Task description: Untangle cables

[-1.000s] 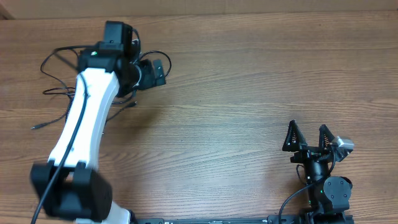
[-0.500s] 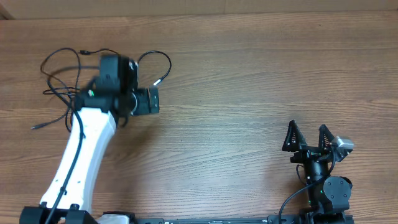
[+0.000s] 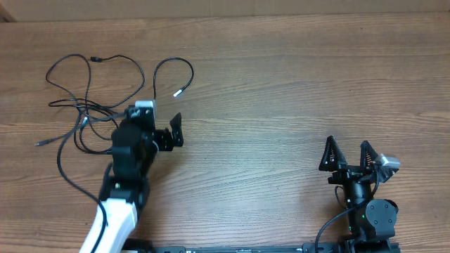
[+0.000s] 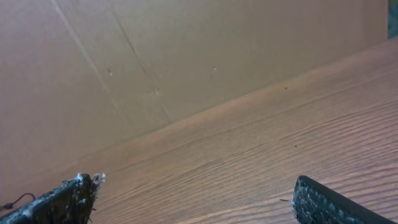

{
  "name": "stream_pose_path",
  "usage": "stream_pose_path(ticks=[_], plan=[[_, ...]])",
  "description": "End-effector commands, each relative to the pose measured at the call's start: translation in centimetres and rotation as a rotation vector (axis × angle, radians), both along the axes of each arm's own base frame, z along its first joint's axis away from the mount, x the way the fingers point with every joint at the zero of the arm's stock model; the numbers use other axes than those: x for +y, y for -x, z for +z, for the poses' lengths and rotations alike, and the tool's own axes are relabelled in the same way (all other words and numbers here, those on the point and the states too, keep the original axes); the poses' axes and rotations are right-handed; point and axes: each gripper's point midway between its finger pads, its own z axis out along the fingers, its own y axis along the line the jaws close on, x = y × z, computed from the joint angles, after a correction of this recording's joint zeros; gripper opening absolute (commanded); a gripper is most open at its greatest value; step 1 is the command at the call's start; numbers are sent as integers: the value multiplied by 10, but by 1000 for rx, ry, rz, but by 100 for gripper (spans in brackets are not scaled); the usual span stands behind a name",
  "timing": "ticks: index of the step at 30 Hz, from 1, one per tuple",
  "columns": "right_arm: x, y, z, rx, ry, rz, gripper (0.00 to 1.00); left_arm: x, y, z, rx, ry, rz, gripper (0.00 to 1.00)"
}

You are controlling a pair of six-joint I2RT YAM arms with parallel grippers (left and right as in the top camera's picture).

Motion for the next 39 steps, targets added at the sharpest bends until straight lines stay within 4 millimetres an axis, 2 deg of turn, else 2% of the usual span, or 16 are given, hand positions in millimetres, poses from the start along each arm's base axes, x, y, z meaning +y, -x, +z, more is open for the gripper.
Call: stream_pose_path(ticks=[1,14,25,39], plan=[[-1,0,-2,-2,4,-5,100,0,15,-14,-42,-52,-35,100],[-1,0,-2,-2,4,-5,100,6,48,-58,-26,-88,-34,100],[-1,0,-2,-2,4,-5,100,12,75,-93,81,-99,-19,99],[-1,0,-2,-2,4,-5,100,13,90,-85,73,-99,-18,99]])
